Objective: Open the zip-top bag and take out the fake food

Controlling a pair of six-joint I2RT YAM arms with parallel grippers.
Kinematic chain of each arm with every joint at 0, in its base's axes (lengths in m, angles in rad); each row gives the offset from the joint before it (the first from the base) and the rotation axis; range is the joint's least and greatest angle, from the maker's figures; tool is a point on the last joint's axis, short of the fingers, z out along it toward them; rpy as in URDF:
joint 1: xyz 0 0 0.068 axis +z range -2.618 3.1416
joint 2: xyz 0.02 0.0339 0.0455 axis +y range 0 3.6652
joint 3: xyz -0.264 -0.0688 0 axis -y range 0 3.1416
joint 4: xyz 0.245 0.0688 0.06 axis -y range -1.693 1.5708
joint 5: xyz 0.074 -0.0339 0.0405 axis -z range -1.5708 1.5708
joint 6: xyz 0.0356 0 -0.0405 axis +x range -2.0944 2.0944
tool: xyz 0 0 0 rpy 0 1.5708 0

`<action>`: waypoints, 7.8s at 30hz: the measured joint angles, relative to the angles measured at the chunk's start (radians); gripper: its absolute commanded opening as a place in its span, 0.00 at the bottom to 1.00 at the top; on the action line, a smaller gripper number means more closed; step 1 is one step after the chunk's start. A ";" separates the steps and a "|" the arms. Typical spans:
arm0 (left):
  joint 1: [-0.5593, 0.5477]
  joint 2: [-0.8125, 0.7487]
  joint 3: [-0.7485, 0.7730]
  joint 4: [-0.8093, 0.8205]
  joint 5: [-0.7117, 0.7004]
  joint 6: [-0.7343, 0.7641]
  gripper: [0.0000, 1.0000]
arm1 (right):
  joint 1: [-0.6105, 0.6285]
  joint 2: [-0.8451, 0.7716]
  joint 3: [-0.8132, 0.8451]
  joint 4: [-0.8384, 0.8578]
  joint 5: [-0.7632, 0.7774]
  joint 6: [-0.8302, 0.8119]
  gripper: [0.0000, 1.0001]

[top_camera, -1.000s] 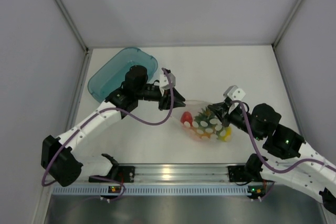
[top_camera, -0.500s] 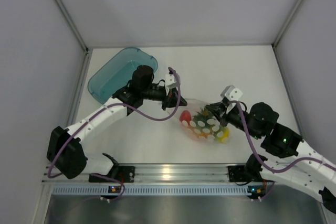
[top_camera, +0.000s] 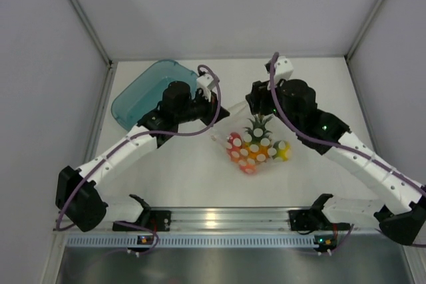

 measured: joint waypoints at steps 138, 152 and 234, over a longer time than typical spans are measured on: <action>-0.106 0.002 -0.309 0.252 -0.313 -0.592 0.51 | 0.283 0.158 -0.092 -0.031 0.324 0.292 0.00; -0.130 0.102 -0.257 0.271 -0.488 -0.594 0.58 | 0.325 0.103 -0.127 0.009 0.264 0.300 0.00; -0.158 -0.151 -0.376 0.625 -0.623 -0.461 0.00 | 0.301 0.192 -0.048 -0.129 0.512 0.371 0.00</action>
